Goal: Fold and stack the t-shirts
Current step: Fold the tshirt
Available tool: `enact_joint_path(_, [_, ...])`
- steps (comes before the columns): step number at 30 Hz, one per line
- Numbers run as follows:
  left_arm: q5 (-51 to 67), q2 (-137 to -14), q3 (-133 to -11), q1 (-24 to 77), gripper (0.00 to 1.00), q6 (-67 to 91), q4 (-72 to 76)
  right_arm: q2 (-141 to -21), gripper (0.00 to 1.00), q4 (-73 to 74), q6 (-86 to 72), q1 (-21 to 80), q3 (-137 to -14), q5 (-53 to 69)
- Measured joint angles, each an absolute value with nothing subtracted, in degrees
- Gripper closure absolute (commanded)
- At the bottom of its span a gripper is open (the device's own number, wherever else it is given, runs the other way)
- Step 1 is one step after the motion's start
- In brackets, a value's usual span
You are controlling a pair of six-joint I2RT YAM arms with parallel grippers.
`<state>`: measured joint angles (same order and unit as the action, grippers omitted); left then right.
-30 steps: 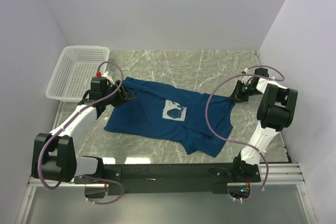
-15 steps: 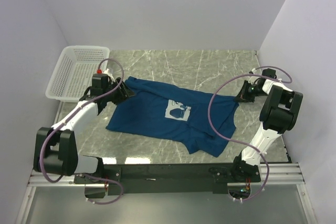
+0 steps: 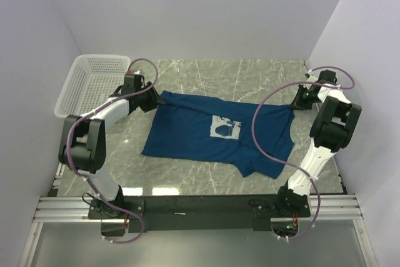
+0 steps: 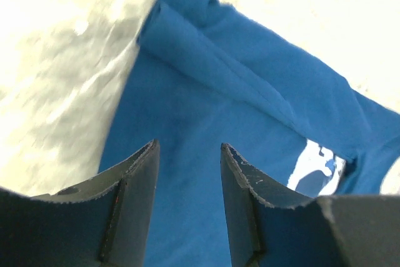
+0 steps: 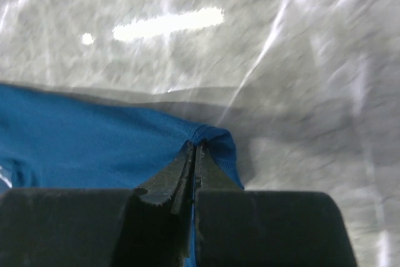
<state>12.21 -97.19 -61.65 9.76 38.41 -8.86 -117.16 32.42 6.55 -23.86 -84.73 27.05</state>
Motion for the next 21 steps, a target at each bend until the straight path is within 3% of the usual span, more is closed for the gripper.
enact_joint_path(10, [6.00, -110.93, -78.65, 13.37, 0.52, 38.15, -13.63, -120.73, 1.00, 33.58, 7.40, -24.16, -88.25, 26.46])
enact_joint_path(21, [-3.55, -114.85, -85.23, 15.03, 0.49, 35.48, -20.93, -121.32, 1.00, 33.93, 7.55, -24.32, -88.40, 27.57])
